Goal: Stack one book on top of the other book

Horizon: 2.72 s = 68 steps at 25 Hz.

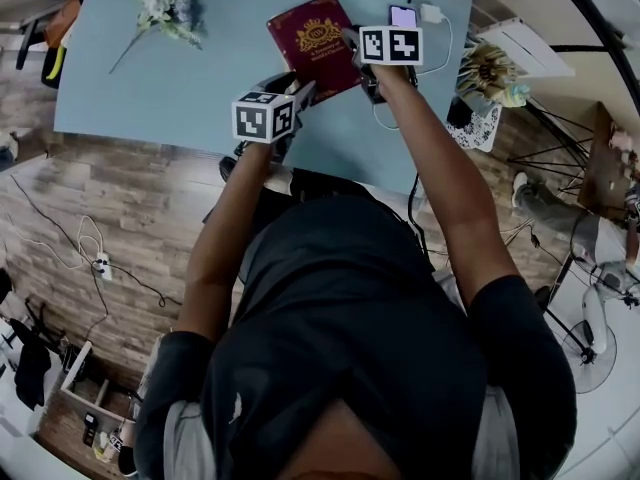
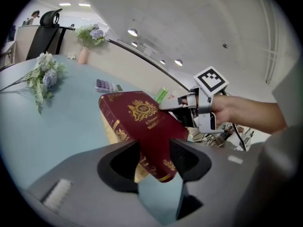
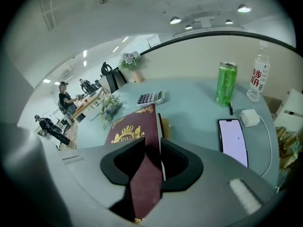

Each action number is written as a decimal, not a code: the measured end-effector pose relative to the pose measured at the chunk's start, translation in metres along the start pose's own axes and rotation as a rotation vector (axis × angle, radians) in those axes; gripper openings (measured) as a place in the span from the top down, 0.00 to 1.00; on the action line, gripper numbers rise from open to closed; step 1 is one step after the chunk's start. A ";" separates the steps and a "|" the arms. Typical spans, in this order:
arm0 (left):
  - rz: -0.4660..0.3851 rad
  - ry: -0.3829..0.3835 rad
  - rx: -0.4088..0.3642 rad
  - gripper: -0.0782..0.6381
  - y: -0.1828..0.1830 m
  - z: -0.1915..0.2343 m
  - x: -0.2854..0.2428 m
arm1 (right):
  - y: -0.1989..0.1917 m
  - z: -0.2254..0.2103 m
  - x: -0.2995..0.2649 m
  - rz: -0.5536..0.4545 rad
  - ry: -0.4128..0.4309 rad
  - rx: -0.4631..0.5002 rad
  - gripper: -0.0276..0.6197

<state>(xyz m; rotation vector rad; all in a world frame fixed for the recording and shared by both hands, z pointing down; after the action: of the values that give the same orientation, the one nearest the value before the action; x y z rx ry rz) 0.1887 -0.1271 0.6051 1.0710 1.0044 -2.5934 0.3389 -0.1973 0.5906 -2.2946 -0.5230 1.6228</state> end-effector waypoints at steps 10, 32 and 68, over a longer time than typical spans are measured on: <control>-0.076 0.027 -0.059 0.55 0.034 0.002 0.048 | 0.003 -0.005 0.038 -0.097 -0.005 0.003 0.83; -0.318 0.218 -0.277 0.55 0.095 0.001 0.253 | 0.050 0.100 0.252 -0.530 0.221 0.251 0.83; -0.448 0.281 -0.459 0.55 0.085 -0.040 0.365 | 0.041 0.158 0.386 -0.762 0.107 0.344 0.83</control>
<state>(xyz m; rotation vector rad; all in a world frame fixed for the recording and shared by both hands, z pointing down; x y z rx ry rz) -0.0232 -0.1291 0.2931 1.2057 1.9891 -2.3439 0.3116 -0.0590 0.1961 -1.6207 -0.8745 1.0980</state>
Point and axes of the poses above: the fingertips, and each gripper's own axes: x backward along the fingers, z to its left, y out of its top, the point moved 2 cm from there along x, backward along the fingers, and after that the axes turned 11 degrees about z, right-handed, at the moved point
